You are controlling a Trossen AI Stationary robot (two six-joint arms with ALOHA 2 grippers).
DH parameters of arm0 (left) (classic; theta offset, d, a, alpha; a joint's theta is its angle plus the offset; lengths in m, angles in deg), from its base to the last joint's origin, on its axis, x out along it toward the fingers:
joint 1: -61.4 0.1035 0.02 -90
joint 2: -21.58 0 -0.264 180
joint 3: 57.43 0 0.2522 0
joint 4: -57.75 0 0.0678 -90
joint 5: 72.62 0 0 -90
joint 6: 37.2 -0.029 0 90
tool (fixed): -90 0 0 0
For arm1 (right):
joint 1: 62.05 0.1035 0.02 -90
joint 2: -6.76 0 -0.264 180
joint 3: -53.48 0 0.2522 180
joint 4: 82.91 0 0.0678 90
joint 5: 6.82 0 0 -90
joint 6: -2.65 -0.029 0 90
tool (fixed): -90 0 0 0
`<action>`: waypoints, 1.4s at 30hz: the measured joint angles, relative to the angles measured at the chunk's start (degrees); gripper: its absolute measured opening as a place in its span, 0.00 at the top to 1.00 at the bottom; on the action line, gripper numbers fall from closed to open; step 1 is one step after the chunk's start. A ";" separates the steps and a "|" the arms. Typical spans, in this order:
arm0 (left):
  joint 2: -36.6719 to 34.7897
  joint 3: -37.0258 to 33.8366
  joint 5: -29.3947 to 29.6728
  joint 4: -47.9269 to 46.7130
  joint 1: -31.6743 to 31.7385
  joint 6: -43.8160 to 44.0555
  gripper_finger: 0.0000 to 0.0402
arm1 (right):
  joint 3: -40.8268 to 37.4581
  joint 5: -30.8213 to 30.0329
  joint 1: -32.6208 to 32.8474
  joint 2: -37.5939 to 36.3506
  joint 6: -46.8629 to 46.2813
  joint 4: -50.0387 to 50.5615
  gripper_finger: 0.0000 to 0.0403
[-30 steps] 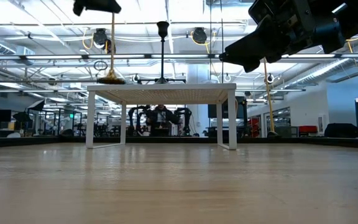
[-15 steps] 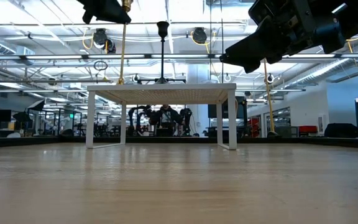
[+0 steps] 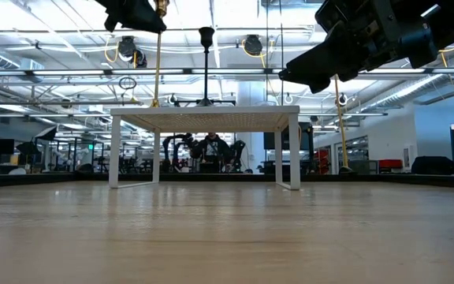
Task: Pick & Place candle stick holders
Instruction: Put the left gold candle holder on the shelf, then put the gold candle holder on the shelf
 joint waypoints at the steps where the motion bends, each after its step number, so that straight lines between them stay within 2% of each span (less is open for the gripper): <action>1: 0.00 0.00 0.01 -0.41 0.00 -0.11 0.77 | 0.00 0.12 0.00 0.01 0.06 0.00 0.64; 4: 0.00 0.00 0.01 -1.70 -0.01 0.32 0.68 | 0.00 0.56 0.00 0.00 1.42 0.37 0.64; 7: -0.52 -0.04 0.01 -2.67 -0.44 0.11 0.61 | -0.01 3.93 0.00 -1.13 3.46 2.56 0.64; 10: -1.71 -0.04 -0.06 -2.64 -1.76 -0.49 0.56 | 0.02 6.00 0.00 -4.17 6.11 8.61 0.64; 14: -4.08 -0.04 -0.03 -2.51 -4.02 -2.91 0.52 | 0.00 6.38 0.00 -10.26 8.30 19.32 0.64; 21: -7.75 -0.04 -0.05 -2.43 -7.13 -2.23 0.51 | 0.00 6.58 0.00 -21.58 9.68 36.29 0.64; 23: -8.32 -0.04 -0.05 -2.46 -7.88 -2.20 0.51 | 0.00 9.42 -0.03 -24.17 9.87 40.23 0.64; 26: -8.52 -0.04 -0.05 -2.45 -9.01 -2.06 0.51 | -0.47 19.30 0.00 -27.18 10.77 43.86 0.64; 29: -8.46 -0.04 -0.08 -2.54 -10.05 -2.06 0.51 | -2.95 31.36 0.00 -29.87 10.95 43.26 0.64; 32: -8.32 -0.04 -0.16 -2.56 -10.90 -2.06 0.51 | -6.53 38.21 0.02 -32.43 10.82 42.34 0.64; 35: -8.33 -0.04 -0.14 -2.51 -11.46 -2.06 0.51 | -11.27 39.40 0.04 -34.59 9.39 36.60 0.64; 42: -8.33 -0.04 -0.13 -2.41 -11.72 -2.06 0.51 | -22.32 40.94 0.09 -36.09 0.60 14.50 0.64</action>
